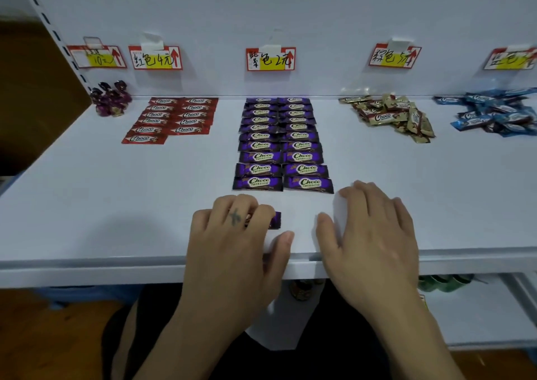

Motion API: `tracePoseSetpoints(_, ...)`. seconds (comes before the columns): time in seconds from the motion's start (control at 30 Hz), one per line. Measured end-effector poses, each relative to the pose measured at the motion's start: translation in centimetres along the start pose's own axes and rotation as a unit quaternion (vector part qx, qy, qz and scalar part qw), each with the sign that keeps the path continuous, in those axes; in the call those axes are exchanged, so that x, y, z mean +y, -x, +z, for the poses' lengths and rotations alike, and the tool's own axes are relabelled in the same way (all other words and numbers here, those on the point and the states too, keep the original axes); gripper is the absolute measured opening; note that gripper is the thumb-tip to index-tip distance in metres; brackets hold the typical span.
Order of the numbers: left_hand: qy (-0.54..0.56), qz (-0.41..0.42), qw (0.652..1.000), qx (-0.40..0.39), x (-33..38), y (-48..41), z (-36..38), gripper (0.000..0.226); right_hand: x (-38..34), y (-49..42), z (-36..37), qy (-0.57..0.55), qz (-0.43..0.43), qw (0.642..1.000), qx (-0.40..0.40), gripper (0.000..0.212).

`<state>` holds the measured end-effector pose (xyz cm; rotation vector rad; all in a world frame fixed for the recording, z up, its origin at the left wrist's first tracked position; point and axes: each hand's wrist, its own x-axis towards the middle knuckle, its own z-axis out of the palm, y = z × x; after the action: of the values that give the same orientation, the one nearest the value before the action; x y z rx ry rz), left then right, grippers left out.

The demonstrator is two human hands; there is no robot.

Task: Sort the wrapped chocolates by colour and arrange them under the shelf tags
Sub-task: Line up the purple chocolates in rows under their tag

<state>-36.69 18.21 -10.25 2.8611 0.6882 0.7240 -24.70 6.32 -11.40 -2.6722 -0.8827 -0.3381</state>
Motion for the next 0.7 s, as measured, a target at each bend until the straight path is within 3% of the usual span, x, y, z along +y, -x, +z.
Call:
tracePoseSetpoints(0.23, 0.028, -0.013, 0.996, 0.082, -0.1, 1.4, 0.7, 0.026, 0.1, 0.1, 0.3, -0.009, -0.004, 1.0, 0.023, 0.052)
tracePoseSetpoints(0.43, -0.031, 0.005, 0.999, 0.002, 0.4, 1.4, 1.0, 0.047, 0.4, 0.0, 0.4, -0.001, -0.005, 1.0, 0.017, 0.054)
tracePoseSetpoints(0.7, -0.057, -0.02, 0.998, -0.021, 0.8, 0.7, 1.0, 0.052, 0.4, 0.0, 0.5, -0.001, -0.01, 1.0, 0.009, 0.056)
